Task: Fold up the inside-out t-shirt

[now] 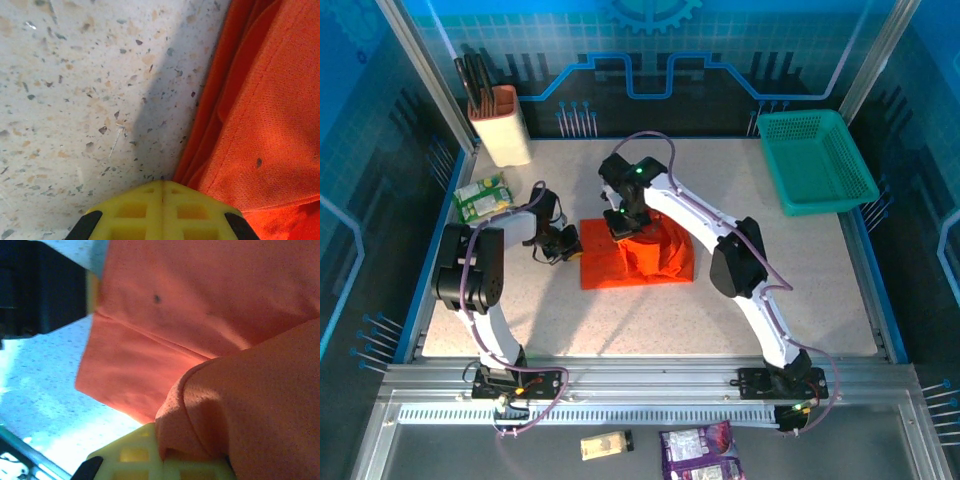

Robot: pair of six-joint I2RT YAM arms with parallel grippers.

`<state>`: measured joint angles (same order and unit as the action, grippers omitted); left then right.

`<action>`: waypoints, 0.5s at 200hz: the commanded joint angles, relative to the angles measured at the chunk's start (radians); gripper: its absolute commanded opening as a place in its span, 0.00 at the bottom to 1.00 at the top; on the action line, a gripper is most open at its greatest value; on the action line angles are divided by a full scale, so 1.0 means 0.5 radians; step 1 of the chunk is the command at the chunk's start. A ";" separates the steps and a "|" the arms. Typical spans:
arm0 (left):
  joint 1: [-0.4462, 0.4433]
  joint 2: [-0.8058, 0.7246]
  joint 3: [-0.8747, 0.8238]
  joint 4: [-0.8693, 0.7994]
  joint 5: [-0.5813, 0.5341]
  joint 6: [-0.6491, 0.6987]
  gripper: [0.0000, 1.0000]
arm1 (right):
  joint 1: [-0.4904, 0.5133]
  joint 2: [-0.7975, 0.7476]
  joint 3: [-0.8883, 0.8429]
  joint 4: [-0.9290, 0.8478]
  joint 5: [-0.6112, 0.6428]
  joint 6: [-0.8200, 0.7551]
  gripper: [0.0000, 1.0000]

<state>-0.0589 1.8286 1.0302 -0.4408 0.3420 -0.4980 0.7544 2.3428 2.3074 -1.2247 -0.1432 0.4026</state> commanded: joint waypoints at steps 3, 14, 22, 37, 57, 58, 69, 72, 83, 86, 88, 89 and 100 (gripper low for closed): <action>-0.068 0.116 -0.099 0.068 0.035 -0.001 0.01 | 0.043 0.109 0.113 0.001 -0.221 0.061 0.00; -0.074 0.113 -0.098 0.066 0.034 0.000 0.01 | 0.047 0.145 0.138 0.023 -0.271 0.072 0.00; -0.075 0.112 -0.100 0.071 0.031 -0.005 0.01 | 0.045 0.166 0.152 0.037 -0.295 0.078 0.00; -0.078 0.108 -0.099 0.071 0.031 -0.005 0.01 | 0.044 0.204 0.165 0.050 -0.299 0.087 0.00; -0.079 0.082 -0.100 0.066 0.031 -0.010 0.01 | 0.035 0.231 0.169 0.068 -0.311 0.107 0.05; -0.078 0.079 -0.100 0.066 0.029 -0.010 0.02 | 0.035 0.230 0.170 0.070 -0.310 0.108 0.05; -0.078 0.047 -0.100 0.049 0.023 -0.013 0.02 | 0.035 0.220 0.171 0.093 -0.287 0.131 0.15; -0.078 0.035 -0.097 0.040 0.019 -0.011 0.03 | 0.034 0.212 0.171 0.100 -0.276 0.137 0.20; -0.078 -0.017 -0.087 0.003 -0.009 -0.006 0.05 | 0.031 0.185 0.173 0.126 -0.248 0.160 0.33; -0.076 -0.036 -0.085 -0.008 -0.021 -0.005 0.05 | 0.029 0.173 0.172 0.136 -0.243 0.166 0.35; -0.076 -0.047 -0.082 -0.016 -0.027 -0.002 0.05 | 0.028 0.166 0.171 0.142 -0.239 0.169 0.36; -0.075 -0.050 -0.082 -0.018 -0.032 -0.003 0.06 | 0.027 0.162 0.171 0.144 -0.239 0.171 0.36; -0.075 -0.120 -0.070 -0.070 -0.079 0.010 0.07 | 0.020 0.111 0.165 0.179 -0.229 0.184 0.39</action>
<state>-0.0654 1.8088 1.0172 -0.4328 0.3252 -0.4980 0.7666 2.4458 2.3642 -1.1717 -0.2550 0.4633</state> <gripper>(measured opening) 0.059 0.357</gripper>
